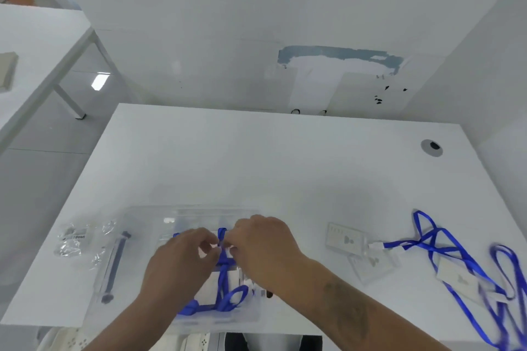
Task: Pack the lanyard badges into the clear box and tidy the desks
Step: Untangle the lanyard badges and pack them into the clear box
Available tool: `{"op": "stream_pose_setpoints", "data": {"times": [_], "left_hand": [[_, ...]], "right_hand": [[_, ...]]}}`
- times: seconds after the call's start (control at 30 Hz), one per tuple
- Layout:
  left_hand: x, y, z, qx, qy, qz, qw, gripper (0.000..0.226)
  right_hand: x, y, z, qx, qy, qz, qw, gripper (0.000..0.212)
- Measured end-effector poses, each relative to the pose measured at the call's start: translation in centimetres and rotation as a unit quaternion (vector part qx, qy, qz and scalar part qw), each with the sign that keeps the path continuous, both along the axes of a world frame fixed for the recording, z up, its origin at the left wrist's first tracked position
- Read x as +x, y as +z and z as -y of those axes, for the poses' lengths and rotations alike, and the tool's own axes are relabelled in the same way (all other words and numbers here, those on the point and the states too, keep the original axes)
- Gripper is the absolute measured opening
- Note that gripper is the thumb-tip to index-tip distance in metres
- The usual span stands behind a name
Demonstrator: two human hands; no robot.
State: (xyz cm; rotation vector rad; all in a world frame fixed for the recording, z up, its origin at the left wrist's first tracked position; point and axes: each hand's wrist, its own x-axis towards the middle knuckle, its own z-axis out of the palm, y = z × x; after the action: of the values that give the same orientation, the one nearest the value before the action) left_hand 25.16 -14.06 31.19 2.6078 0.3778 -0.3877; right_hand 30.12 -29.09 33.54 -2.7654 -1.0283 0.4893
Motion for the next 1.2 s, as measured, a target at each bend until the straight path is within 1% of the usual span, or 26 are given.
{"op": "stream_pose_setpoints", "data": {"times": [0.03,0.07,0.1,0.13,0.17,0.27,0.33,0.4,0.53,0.77,0.9,1.0,1.07,1.17,1.2], "left_hand": [[0.2,1.1,0.9,-0.013,0.01,0.02,1.0,0.006],[0.5,2.0,2.2,-0.025,0.01,0.042,0.999,0.01],[0.9,2.8,4.4,-0.037,0.003,0.056,0.998,0.013],[1.0,3.7,5.1,-0.049,0.0,0.071,0.996,0.014],[1.8,4.2,8.0,-0.066,-0.015,0.081,0.994,0.013],[2.4,5.0,10.8,-0.098,-0.039,0.099,0.989,0.008],[3.5,4.0,14.8,-0.085,-0.088,0.091,0.988,0.008],[4.5,2.9,17.9,-0.072,-0.126,0.075,0.987,0.011],[6.7,-0.6,22.7,-0.055,-0.165,0.027,0.984,0.017],[9.3,-6.9,26.4,-0.002,-0.216,-0.046,0.975,0.033],[10.0,-9.6,26.9,0.035,-0.247,-0.065,0.966,0.051],[10.4,-10.9,26.9,0.067,-0.269,-0.084,0.957,0.065],[10.5,-11.5,26.8,0.083,-0.273,-0.078,0.955,0.06],[10.6,-11.8,26.8,0.076,-0.255,-0.061,0.962,0.044],[10.6,-11.9,26.7,0.076,-0.251,-0.057,0.963,0.042]], "right_hand": [[0.0,0.5,1.4,0.041,-0.024,0.009,0.999,0.024],[0.0,1.1,3.3,0.072,-0.052,0.011,0.996,0.025],[-0.1,1.6,6.1,0.109,-0.095,0.019,0.989,0.024],[0.0,2.0,7.1,0.137,-0.13,0.024,0.982,0.022],[-0.1,2.0,10.8,0.154,-0.179,0.025,0.971,0.021],[0.2,0.4,14.9,0.134,-0.262,-0.004,0.956,0.019],[0.3,-1.3,19.8,0.103,-0.304,-0.025,0.947,0.02],[0.6,-3.1,23.3,0.065,-0.325,-0.037,0.943,0.021],[1.3,-6.3,28.1,0.018,-0.338,-0.066,0.939,0.025],[3.4,-11.1,30.8,-0.023,-0.308,-0.069,0.949,0.031],[3.9,-13.0,31.3,-0.041,-0.284,-0.079,0.955,0.033],[4.2,-13.6,31.7,-0.047,-0.279,-0.073,0.956,0.03],[4.3,-13.8,32.0,-0.049,-0.28,-0.075,0.956,0.029],[4.5,-13.9,32.3,-0.062,-0.271,-0.084,0.957,0.029],[4.5,-13.9,32.4,-0.063,-0.265,-0.085,0.958,0.029]]}}
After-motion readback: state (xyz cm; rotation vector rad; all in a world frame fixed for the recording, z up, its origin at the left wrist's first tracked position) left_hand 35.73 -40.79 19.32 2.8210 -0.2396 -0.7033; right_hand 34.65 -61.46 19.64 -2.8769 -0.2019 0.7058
